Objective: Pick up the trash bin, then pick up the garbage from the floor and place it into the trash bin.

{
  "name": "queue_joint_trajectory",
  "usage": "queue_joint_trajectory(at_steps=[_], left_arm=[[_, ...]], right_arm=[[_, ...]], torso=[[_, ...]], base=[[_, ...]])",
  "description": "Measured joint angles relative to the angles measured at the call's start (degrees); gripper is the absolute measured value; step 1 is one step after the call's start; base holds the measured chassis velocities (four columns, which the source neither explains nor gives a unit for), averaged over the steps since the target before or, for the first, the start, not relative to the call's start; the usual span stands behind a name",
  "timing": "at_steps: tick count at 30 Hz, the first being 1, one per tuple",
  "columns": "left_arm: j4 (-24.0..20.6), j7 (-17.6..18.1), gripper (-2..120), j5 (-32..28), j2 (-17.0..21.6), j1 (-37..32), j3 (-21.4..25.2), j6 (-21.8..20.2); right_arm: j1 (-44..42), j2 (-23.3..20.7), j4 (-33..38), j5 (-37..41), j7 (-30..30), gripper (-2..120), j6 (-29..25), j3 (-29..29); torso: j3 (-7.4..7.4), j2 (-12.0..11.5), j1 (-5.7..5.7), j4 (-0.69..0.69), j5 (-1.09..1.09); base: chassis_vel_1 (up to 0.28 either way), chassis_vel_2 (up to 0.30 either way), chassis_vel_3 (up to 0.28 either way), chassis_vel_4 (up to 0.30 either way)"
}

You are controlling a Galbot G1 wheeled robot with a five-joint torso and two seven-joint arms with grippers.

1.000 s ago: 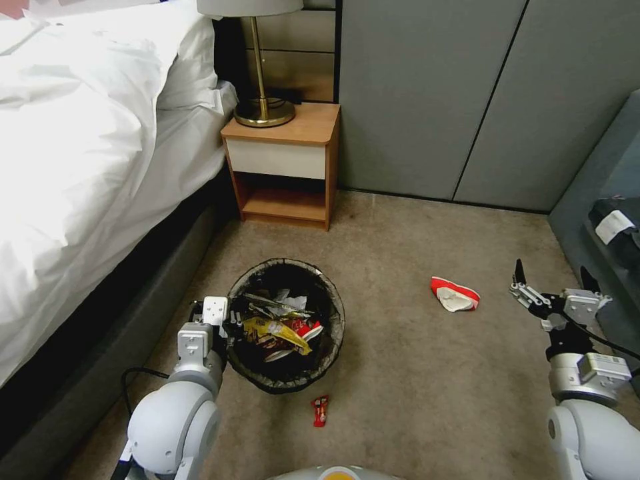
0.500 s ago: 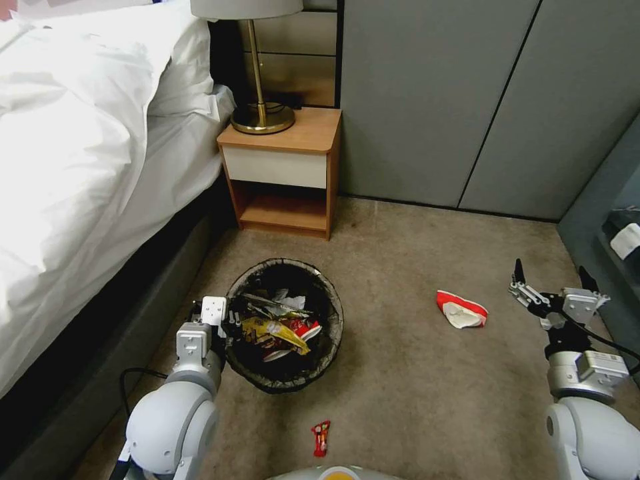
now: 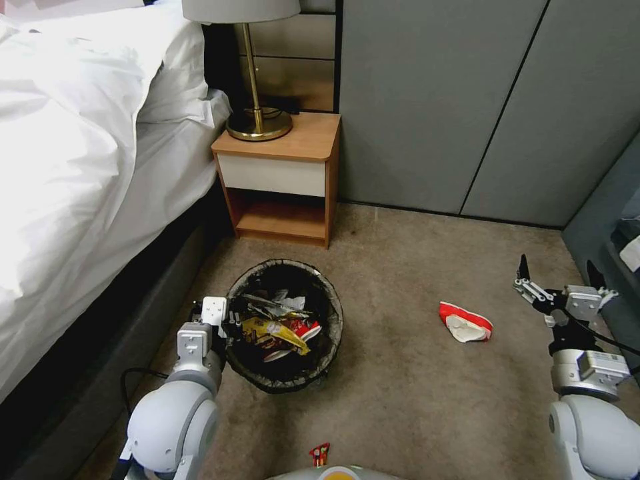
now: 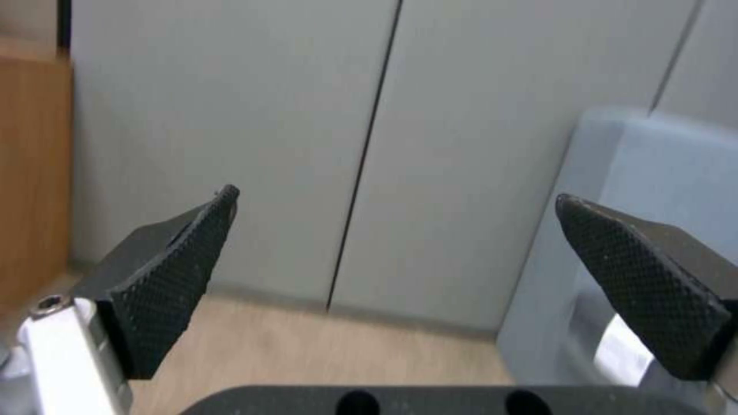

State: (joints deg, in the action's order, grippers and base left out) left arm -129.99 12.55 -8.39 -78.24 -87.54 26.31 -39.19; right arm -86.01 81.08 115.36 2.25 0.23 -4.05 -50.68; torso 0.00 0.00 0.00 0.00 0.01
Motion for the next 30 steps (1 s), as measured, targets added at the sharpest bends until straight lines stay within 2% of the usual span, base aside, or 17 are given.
queue_joint_trajectory(at_steps=[1,3,4,6,7,10,11,13,14,17,18,20,21,24,26,27,30], left_arm=[[0.0,0.0,0,-0.01,0.0,0.0,0.0,0.0],[0.0,-0.02,0,-0.06,0.13,-0.04,0.05,0.0],[0.0,-0.02,0,-0.06,0.13,-0.04,0.05,0.0],[0.0,-0.09,0,-0.08,0.28,-0.16,0.1,0.0],[0.0,-0.09,0,-0.08,0.28,-0.16,0.1,0.0],[-0.01,-0.1,0,-0.06,0.12,-0.33,0.15,0.05],[-0.01,-0.1,0,-0.06,0.12,-0.33,0.15,0.05],[-0.07,-0.12,0,-0.05,0.14,-0.4,0.19,0.05],[-0.07,-0.12,0,-0.05,0.14,-0.4,0.19,0.05],[-0.08,-0.15,0,-0.08,0.33,-0.51,0.66,0.05],[-0.08,-0.15,0,-0.08,0.33,-0.51,0.66,0.05],[-0.08,-0.18,0,-0.14,0.41,-0.63,0.7,0.05],[-0.08,-0.18,0,-0.14,0.41,-0.63,0.7,0.05],[-0.08,-0.17,0,-0.05,0.44,-0.7,0.47,0.02],[-0.12,-0.21,0,0.04,0.4,-0.77,0.24,-0.02],[-0.12,-0.21,0,0.04,0.4,-0.77,0.24,-0.02],[-0.46,-0.17,0,0.14,0.47,-1.25,0.25,-0.02]], right_arm=[[-0.2,-0.88,0.37,0.48,0.06,100,2.44,0.32],[-0.23,-6.85,1.05,4.61,-1.72,100,13.46,2.24],[-0.23,-6.85,1.05,4.61,-1.72,100,13.46,2.24],[2.86,-16.33,-1.84,9.0,-5.4,100,21.21,4.79],[2.86,-16.33,-1.84,9.0,-5.4,100,21.21,4.79],[9.21,-26.4,-7.97,16.38,-10.35,100,29.42,10.29],[9.21,-26.4,-7.97,16.38,-10.35,100,29.42,10.29],[13.79,-29.81,-12.24,20.96,-12.66,100,33.03,14.16],[13.79,-29.81,-12.24,20.96,-12.66,100,33.03,14.16],[22.96,-33.43,-21.89,23.66,-17.52,100,36.14,20.86],[22.96,-33.43,-21.89,23.66,-17.52,100,36.14,20.86],[28.41,-34.5,-28.88,23.05,-19.71,100,36.25,26.02],[28.41,-34.5,-28.88,23.05,-19.71,100,36.25,26.02],[33.82,-34.89,-35.56,21.02,-22.12,100,36.24,31.75],[40.33,-34.51,-44.31,16.52,-25.9,100,35.35,37.94],[40.33,-34.51,-44.31,16.52,-25.9,100,35.35,37.94],[47.68,-32.8,-55.97,8.6,-31.06,100,32.15,43.37]], torso=[[0.0,0.0,0.0,0.0,0.01],[0.0,0.0,0.0,-0.03,0.01],[0.0,0.0,0.0,-0.03,0.01],[0.0,0.0,0.0,-0.01,0.01],[0.0,0.0,0.0,-0.01,0.01],[0.0,0.0,0.0,0.01,0.01],[0.0,0.0,0.0,0.01,0.01],[0.0,0.0,0.0,0.02,0.02],[0.0,0.0,0.0,0.02,0.02],[0.0,0.0,0.0,0.0,0.0],[0.0,0.0,0.0,0.0,0.0],[0.0,0.0,0.0,0.0,0.01],[0.0,0.0,0.0,0.0,0.01],[0.0,0.0,0.0,0.0,0.01],[0.01,0.0,0.0,0.0,0.0],[0.01,0.0,0.0,0.0,0.0],[0.0,0.0,0.01,0.0,0.0]], base=[[0.0,0.0,0.0,0.0],[0.0,0.0,0.0,0.0],[0.0,0.0,0.0,0.0],[0.0,0.0,0.0,0.0],[0.0,0.0,0.0,0.0],[0.0,0.0,0.0,0.0],[0.0,0.0,0.0,0.0],[0.0,0.0,0.0,0.0],[0.0,0.0,0.0,0.0],[0.0,0.0,0.0,0.0],[0.0,0.0,0.0,0.0],[0.0,0.0,0.0,0.0],[0.0,0.0,0.0,0.0],[0.0,0.0,0.0,0.0],[0.0,0.0,0.0,0.0],[0.0,0.0,0.0,0.0],[0.0,0.0,0.0,0.0]])
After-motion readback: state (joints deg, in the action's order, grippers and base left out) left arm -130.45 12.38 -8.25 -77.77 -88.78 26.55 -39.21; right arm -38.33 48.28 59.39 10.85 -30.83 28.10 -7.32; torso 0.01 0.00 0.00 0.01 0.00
